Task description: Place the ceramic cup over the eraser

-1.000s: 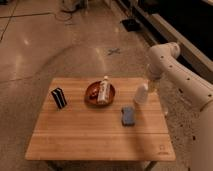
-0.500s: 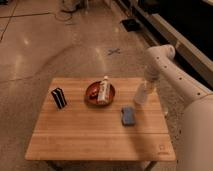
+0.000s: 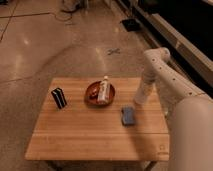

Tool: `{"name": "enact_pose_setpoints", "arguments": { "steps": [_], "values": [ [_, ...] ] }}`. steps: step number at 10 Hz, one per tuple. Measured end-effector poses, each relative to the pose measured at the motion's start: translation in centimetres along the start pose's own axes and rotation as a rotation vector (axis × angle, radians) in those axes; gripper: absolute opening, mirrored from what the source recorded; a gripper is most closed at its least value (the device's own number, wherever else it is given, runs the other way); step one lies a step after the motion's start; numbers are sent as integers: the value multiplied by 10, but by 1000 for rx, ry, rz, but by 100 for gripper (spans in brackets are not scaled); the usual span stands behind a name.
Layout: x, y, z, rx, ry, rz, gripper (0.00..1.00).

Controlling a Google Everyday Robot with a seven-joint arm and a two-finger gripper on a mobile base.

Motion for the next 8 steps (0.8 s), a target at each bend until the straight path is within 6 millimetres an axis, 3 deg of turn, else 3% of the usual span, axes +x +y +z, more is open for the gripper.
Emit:
{"name": "enact_pose_setpoints", "arguments": {
  "steps": [4, 6, 8],
  "values": [
    [-1, -8, 4, 19, 26, -24, 19],
    [-2, -4, 2, 16, 30, -32, 3],
    [-11, 4, -13, 5, 16, -48, 0]
  ]
}}
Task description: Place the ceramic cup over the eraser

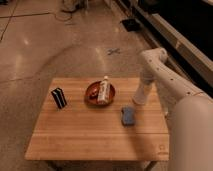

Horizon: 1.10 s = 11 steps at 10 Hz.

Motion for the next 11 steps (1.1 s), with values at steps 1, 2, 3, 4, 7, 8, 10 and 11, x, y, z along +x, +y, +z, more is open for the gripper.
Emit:
{"name": "enact_pose_setpoints", "arguments": {
  "steps": [1, 2, 3, 4, 7, 8, 10, 11],
  "values": [
    [-9, 4, -15, 0, -8, -21, 0],
    [-20, 7, -29, 5, -15, -50, 0],
    [-38, 15, -48, 1, -25, -98, 0],
    [-52, 21, -61, 2, -33, -135, 0],
    [-114, 48, -108, 8, -62, -283, 0],
    [-135, 56, -121, 12, -73, -330, 0],
    [-182, 72, -144, 24, -107, -420, 0],
    [-202, 77, -152, 34, -124, -455, 0]
  ]
}}
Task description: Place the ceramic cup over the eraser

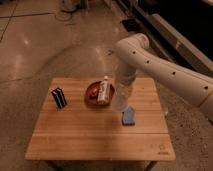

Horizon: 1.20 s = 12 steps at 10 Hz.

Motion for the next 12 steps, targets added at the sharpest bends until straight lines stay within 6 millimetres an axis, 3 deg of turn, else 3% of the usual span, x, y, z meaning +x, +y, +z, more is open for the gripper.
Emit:
{"name": "enact_pose_setpoints", "arguments": {
  "steps": [3, 6, 7, 12],
  "values": [
    [-64, -17, -5, 22, -54, -120, 0],
    [-107, -37, 0, 29, -100, -212, 0],
    [-117, -42, 2, 28, -110, -232, 0],
    [-116, -41, 3, 26, -110, -232, 0]
  ]
}}
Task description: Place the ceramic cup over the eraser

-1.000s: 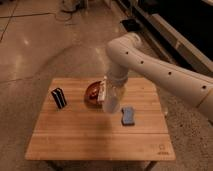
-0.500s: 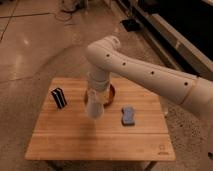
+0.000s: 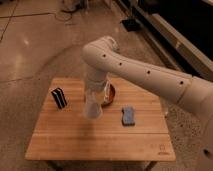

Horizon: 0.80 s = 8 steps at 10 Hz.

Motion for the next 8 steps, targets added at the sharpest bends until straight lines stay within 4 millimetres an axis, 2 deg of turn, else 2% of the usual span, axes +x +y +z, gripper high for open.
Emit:
{"name": "enact_pose_setpoints", "arguments": {
  "steps": [4, 8],
  "values": [
    [2, -4, 1, 6, -5, 3, 0],
    [13, -47, 6, 28, -2, -43, 0]
  ]
}}
